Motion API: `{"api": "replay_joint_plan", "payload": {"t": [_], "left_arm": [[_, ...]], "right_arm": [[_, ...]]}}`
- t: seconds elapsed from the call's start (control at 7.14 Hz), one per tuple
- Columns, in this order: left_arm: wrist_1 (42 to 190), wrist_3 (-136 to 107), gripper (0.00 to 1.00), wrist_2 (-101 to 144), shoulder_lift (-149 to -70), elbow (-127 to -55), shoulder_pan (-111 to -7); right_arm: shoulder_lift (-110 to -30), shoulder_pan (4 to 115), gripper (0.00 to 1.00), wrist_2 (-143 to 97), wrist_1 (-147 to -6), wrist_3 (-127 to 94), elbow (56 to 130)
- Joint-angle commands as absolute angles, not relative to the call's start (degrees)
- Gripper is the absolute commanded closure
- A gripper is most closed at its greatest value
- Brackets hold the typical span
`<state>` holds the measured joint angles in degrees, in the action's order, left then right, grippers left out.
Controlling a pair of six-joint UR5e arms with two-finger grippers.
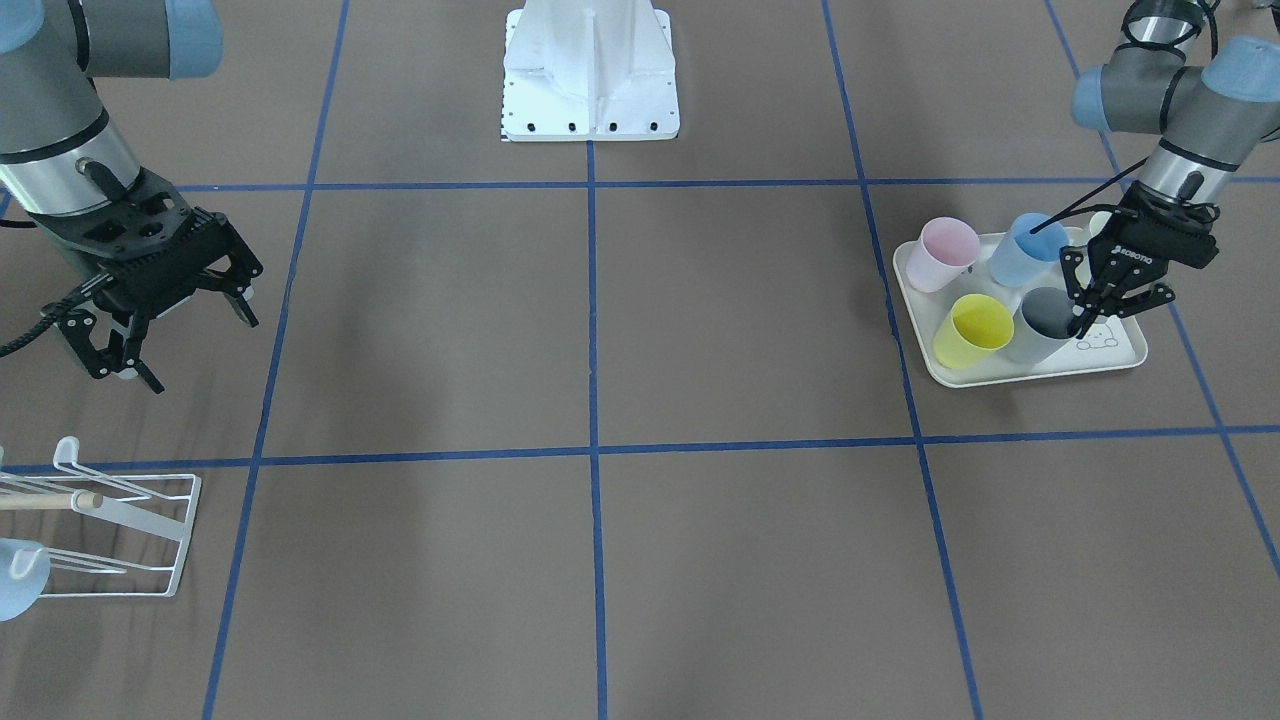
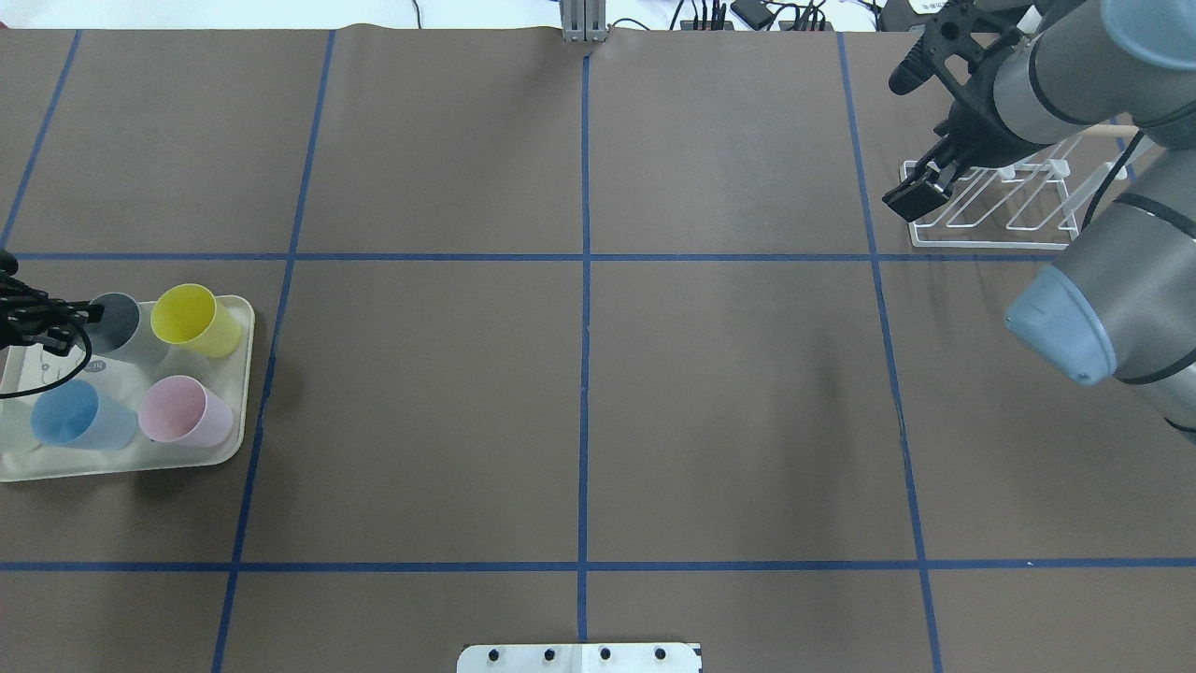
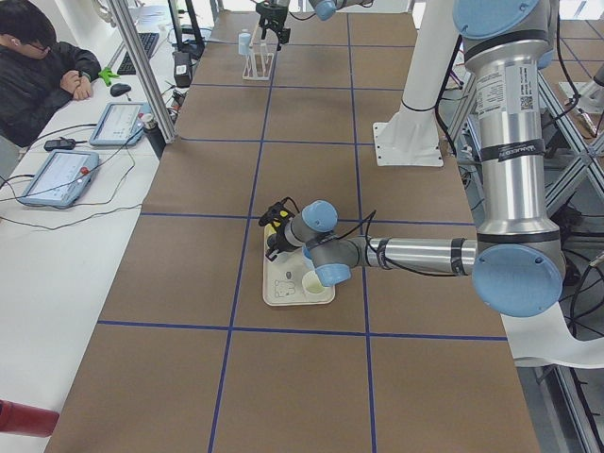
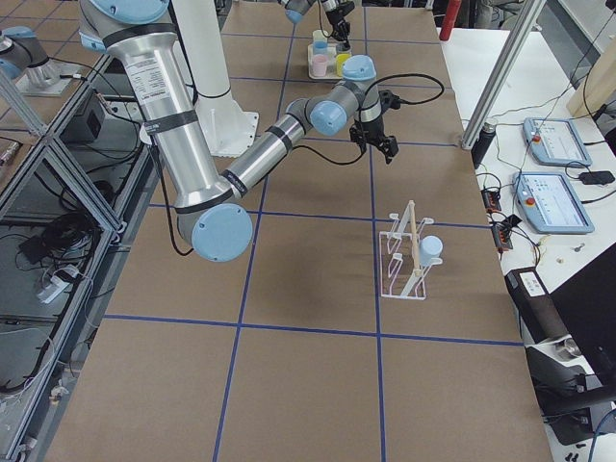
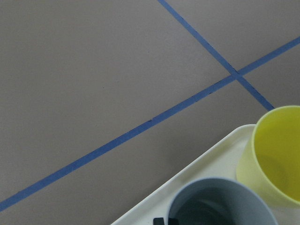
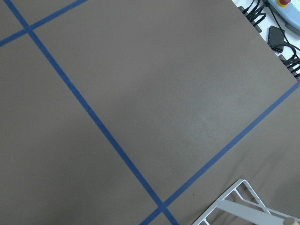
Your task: Transfer IKEA cup to right arm and place on rack
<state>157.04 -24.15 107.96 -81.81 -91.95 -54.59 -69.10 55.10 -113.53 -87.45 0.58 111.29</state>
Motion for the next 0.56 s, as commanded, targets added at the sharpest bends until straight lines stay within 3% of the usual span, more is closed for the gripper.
{"api": "replay_joint_plan", "payload": {"t": [0.0,0.42], "left_arm": [[147.11,-14.19,1.0,116.39,-86.63,-93.85,-67.07],[138.34,-30.99,1.0,124.15,-89.46,-105.17,-68.91]], "right_arm": [[-68.64,53.27,0.01,-113.47,-87.45,0.53,111.27],[-68.99,48.01,0.01,-112.85,-72.93,-8.49,108.12]]}}
